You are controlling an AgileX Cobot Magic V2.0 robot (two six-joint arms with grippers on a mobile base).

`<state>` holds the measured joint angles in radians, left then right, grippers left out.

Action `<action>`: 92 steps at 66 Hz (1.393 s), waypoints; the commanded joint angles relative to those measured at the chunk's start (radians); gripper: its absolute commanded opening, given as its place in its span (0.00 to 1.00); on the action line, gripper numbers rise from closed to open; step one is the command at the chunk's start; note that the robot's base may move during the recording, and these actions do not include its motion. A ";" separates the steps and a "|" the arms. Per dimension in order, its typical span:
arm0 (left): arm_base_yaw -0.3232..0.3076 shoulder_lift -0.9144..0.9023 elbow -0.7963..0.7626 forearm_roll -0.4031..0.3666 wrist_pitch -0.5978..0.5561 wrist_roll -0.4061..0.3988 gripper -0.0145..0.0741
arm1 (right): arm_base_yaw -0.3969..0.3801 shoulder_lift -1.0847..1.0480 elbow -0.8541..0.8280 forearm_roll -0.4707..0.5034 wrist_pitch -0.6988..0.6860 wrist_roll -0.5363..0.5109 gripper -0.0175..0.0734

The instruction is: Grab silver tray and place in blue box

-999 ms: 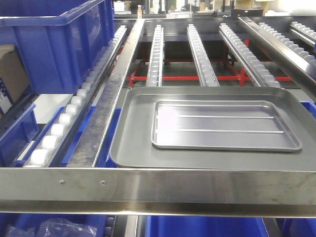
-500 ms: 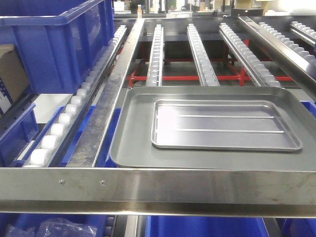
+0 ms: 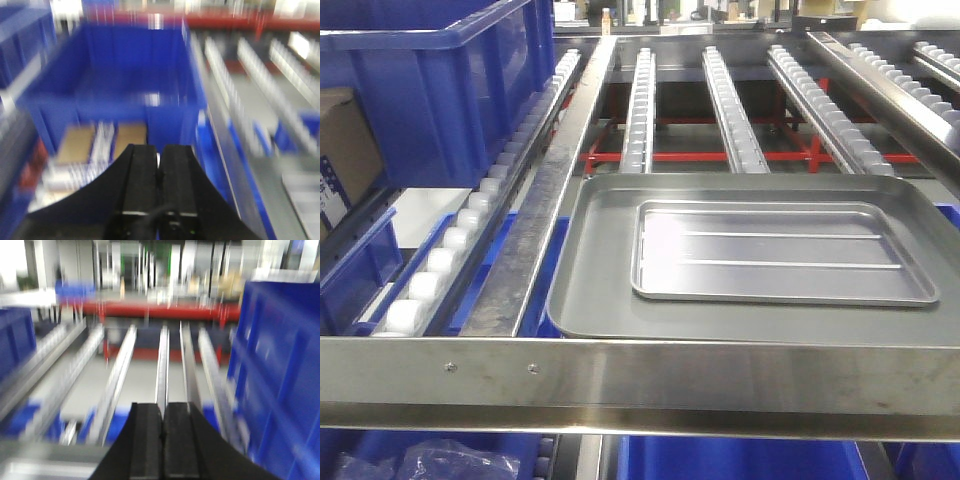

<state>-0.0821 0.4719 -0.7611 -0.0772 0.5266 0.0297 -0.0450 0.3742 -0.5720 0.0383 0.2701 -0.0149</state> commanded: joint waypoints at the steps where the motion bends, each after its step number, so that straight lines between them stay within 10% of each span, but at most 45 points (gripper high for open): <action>1: -0.011 0.089 -0.058 -0.047 -0.036 0.001 0.28 | -0.004 0.076 -0.047 0.001 -0.031 -0.004 0.41; 13: -0.119 0.232 -0.082 -0.097 -0.036 0.068 0.53 | 0.001 0.229 -0.047 0.001 0.009 -0.004 0.67; 45: -0.794 0.799 -0.388 -0.189 -0.062 0.163 0.53 | 0.165 0.515 -0.166 0.019 0.172 -0.004 0.67; 56: -0.787 0.977 -0.555 -0.204 0.061 0.026 0.53 | 0.165 0.609 -0.256 0.019 0.244 -0.004 0.67; 72: -0.777 1.204 -0.826 0.237 0.330 -0.457 0.53 | 0.165 0.775 -0.393 0.019 0.418 0.028 0.67; 92: -0.729 1.369 -0.890 0.248 0.319 -0.645 0.53 | 0.139 0.998 -0.538 0.019 0.522 0.120 0.67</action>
<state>-0.8299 1.8673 -1.6176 0.1576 0.8814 -0.5700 0.1096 1.3563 -1.0523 0.0547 0.8196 0.0860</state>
